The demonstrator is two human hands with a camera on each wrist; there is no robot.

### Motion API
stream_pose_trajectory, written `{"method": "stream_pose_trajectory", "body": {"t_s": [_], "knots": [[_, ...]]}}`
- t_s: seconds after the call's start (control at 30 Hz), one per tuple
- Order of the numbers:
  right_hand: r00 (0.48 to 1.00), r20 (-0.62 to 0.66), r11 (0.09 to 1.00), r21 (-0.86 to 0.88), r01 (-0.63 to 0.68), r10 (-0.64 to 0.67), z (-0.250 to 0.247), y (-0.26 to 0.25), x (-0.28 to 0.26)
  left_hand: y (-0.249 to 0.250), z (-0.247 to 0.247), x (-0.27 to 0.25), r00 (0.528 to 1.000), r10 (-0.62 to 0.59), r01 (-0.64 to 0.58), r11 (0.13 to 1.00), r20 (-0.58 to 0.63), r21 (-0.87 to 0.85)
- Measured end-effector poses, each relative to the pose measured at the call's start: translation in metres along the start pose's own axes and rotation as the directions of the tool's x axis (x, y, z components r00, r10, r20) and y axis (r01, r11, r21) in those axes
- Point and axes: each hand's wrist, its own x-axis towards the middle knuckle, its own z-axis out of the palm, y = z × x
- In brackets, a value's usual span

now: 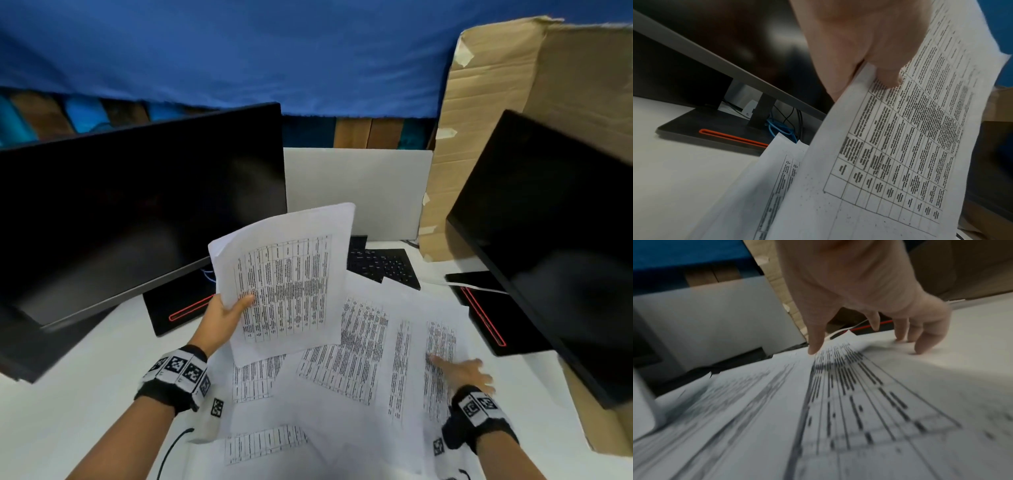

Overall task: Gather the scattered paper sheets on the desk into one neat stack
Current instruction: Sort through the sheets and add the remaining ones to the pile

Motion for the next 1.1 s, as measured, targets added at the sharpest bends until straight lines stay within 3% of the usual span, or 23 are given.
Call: {"method": "stream_pose_trajectory", "body": {"t_s": [0.17,0.27,0.4,0.5,0.6,0.83,1.03,1.1], "knots": [[0.989,0.108,0.985,0.150,0.080,-0.097,0.026,-0.010,-0.013,-0.006,0.003,0.002,0.999,-0.007,0.008,1.000,-0.039,0.003],[0.971,0.188,0.982,0.149,0.119,-0.146,0.036,-0.018,-0.016,-0.007,0.004,0.003,0.999,0.009,-0.009,1.000,-0.038,-0.003],[0.963,0.206,0.983,-0.027,0.184,-0.174,0.042,-0.028,-0.020,-0.010,0.002,0.003,0.999,-0.007,0.006,1.000,-0.049,-0.012],[0.975,0.138,0.953,-0.229,0.200,-0.172,0.047,-0.032,-0.027,-0.011,0.003,0.003,0.998,-0.018,0.017,1.000,-0.053,-0.025],[0.980,0.092,0.947,-0.254,0.195,-0.177,0.052,-0.035,-0.027,-0.011,0.004,0.004,0.998,-0.027,0.025,0.999,-0.057,-0.037],[0.962,0.125,0.968,0.097,0.233,-0.244,0.037,-0.023,-0.011,-0.012,0.006,0.002,0.999,-0.038,0.036,0.998,-0.037,-0.055],[0.972,0.148,0.933,0.340,0.122,-0.181,0.030,-0.022,-0.009,-0.013,0.006,0.002,0.998,-0.057,0.054,0.996,-0.039,-0.077],[0.966,0.156,0.919,0.370,0.138,-0.208,0.025,-0.025,-0.010,-0.012,0.006,0.002,0.998,-0.055,0.052,0.995,-0.032,-0.085]]}}
